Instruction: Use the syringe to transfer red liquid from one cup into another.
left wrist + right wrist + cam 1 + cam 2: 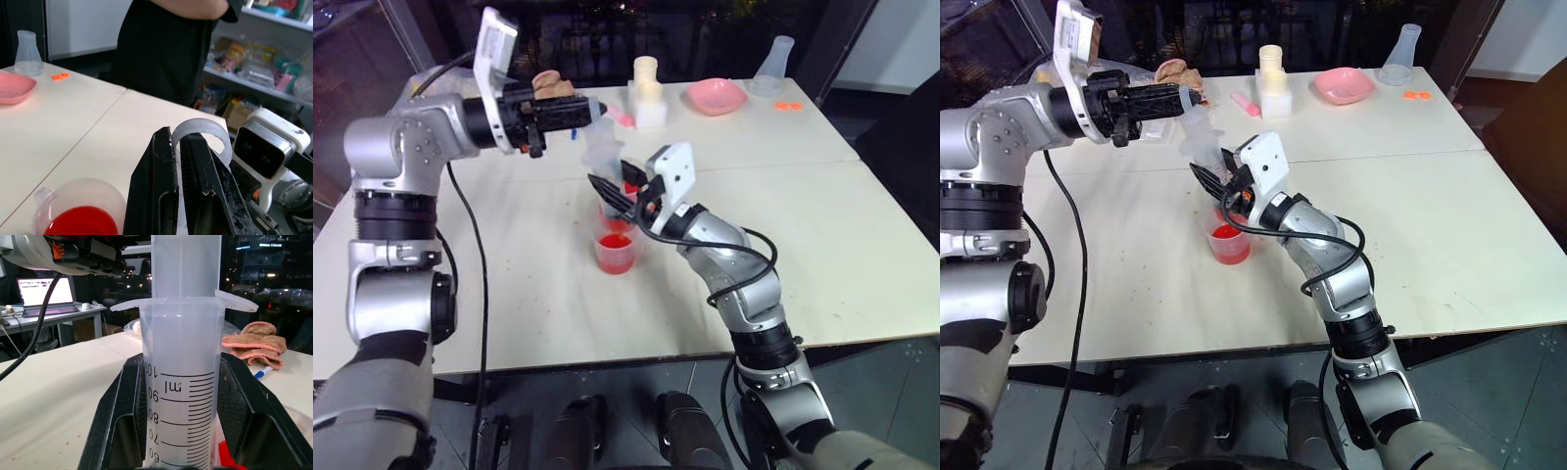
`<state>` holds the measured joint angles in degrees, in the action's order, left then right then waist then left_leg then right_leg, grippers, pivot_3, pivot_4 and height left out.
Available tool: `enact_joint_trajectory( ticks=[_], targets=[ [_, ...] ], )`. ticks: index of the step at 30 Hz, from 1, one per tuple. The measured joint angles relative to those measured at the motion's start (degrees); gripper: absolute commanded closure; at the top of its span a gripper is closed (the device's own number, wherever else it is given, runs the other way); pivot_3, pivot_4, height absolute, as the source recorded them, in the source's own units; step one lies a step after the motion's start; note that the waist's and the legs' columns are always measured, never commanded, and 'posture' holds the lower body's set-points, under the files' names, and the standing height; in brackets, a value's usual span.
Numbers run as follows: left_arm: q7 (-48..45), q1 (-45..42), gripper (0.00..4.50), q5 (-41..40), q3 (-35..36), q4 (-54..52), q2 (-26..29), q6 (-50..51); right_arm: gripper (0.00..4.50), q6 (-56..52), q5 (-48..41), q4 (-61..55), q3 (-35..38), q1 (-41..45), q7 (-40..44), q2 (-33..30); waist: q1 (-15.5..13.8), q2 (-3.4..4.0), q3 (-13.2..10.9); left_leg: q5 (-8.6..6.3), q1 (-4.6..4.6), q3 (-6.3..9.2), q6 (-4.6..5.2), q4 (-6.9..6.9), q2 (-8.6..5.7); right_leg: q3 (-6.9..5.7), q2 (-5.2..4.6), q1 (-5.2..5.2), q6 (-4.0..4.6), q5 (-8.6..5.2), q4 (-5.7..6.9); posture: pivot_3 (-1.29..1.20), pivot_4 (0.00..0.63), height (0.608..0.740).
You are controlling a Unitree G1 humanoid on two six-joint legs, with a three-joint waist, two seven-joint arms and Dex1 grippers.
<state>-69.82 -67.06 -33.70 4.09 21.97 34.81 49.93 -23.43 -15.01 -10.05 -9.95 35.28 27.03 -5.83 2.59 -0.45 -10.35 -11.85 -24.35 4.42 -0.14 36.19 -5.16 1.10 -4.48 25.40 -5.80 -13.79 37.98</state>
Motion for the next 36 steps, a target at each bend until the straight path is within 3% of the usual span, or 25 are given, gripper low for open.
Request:
enact_joint_trajectory(
  ticks=[36],
  targets=[
    [2.3, 3.3, 4.47, 0.6, 0.2, -5.4, -1.0, 2.6, 3.15, -8.2, -4.1, -3.4, 2.0, 1.9, -1.4, 0.6, 0.0, 0.00, 0.0, 0.00, 0.00, 0.00, 0.00, 0.00, 0.00, 0.00, -0.03, 0.00, 0.00, 0.00, -0.01, 0.00, 0.150, 0.740]
  ],
)
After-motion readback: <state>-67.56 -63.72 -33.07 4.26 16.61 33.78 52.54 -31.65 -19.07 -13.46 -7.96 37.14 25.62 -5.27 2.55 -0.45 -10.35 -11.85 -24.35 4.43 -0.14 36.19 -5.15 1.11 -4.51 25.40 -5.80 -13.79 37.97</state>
